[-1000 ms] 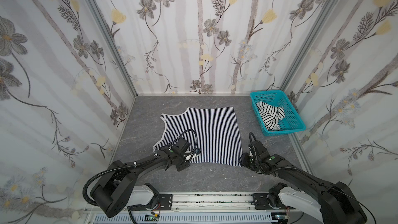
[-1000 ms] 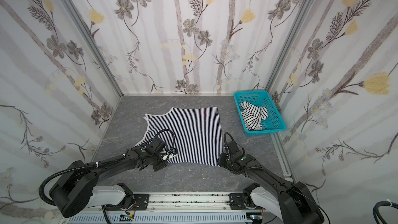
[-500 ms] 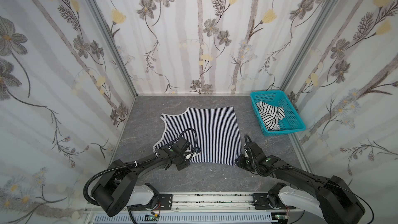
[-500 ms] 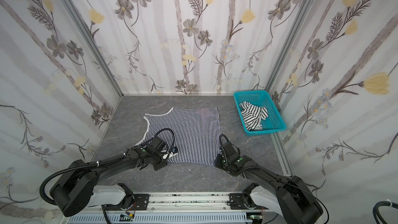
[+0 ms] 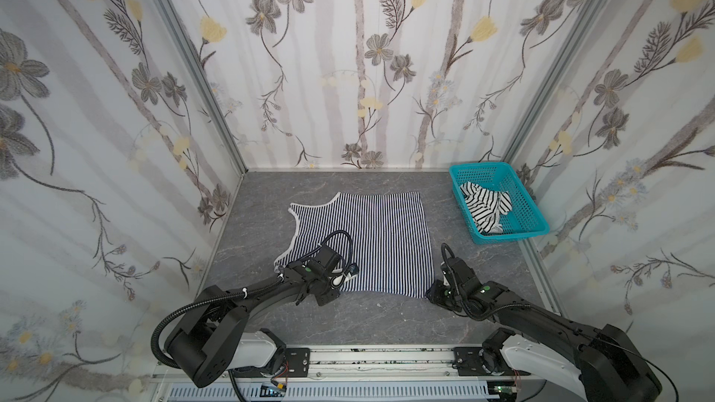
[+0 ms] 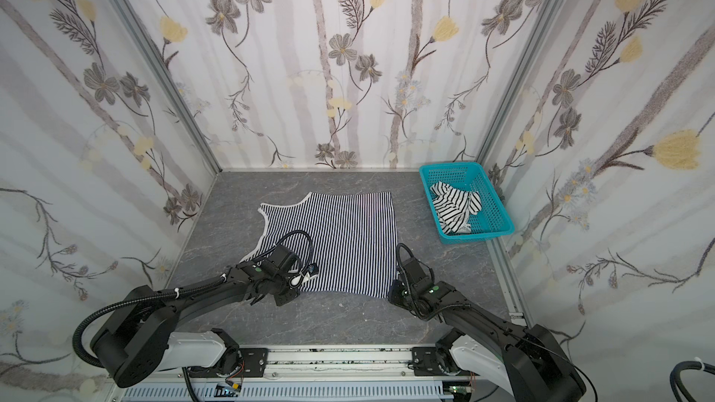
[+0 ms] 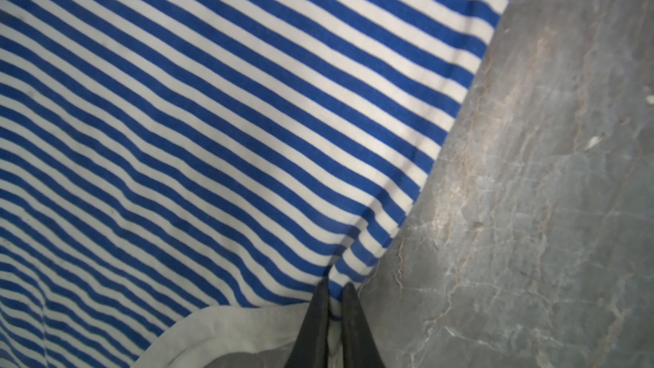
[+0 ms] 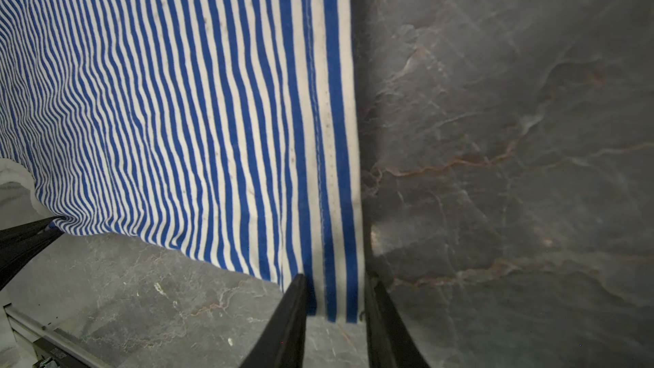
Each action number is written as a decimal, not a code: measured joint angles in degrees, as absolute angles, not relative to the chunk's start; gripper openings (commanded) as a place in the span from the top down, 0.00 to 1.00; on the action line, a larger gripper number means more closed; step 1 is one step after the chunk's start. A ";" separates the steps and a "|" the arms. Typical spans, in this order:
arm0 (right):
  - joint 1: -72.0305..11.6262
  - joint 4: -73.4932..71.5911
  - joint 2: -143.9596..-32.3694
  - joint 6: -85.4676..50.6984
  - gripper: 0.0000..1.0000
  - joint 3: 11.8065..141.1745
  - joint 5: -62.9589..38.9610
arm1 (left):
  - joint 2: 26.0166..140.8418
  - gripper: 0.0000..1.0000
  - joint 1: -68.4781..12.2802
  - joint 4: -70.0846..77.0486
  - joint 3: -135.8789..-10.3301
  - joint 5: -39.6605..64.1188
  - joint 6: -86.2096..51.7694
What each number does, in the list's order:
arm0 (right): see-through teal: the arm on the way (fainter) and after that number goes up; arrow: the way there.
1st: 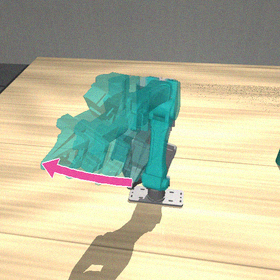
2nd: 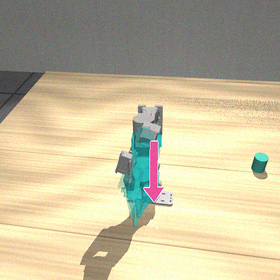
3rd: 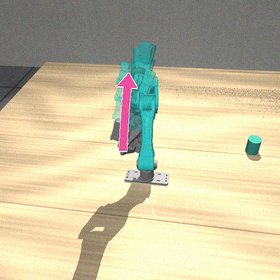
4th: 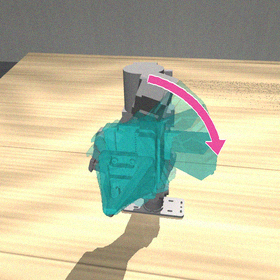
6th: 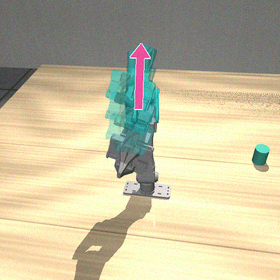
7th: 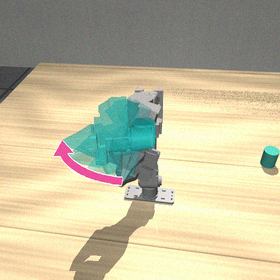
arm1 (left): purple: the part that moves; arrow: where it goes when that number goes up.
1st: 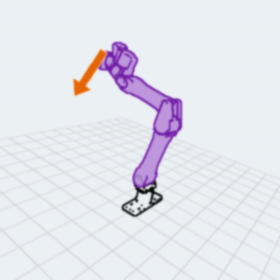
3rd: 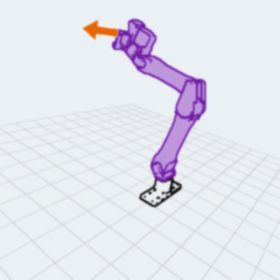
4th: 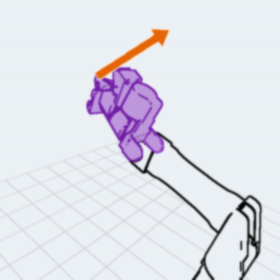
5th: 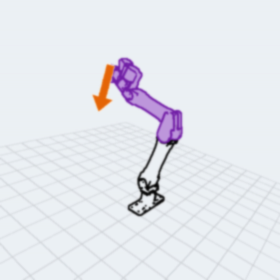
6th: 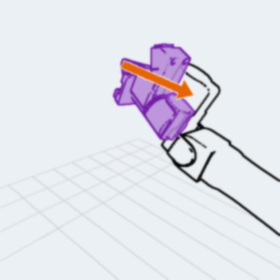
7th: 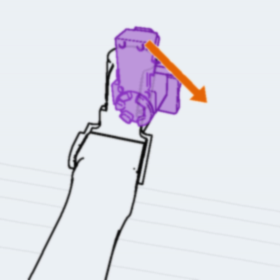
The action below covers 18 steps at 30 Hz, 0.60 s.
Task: Fold and stack tank tops
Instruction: Fold the tank top at the center of the table.
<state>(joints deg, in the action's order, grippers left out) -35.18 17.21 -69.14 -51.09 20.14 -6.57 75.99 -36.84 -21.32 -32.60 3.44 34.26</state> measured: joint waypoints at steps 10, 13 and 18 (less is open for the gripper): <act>-35.46 18.24 -69.38 -50.33 0.98 20.10 -4.89 | 76.14 0.90 -36.80 -21.21 -32.62 3.22 34.28; -35.55 19.22 -69.73 -49.98 1.00 21.06 -4.71 | 76.14 0.90 -36.77 -21.21 -32.67 3.25 34.28; -35.64 25.36 -67.90 -49.34 1.00 23.77 -4.47 | 74.19 0.92 -36.75 -21.34 -32.60 3.01 34.30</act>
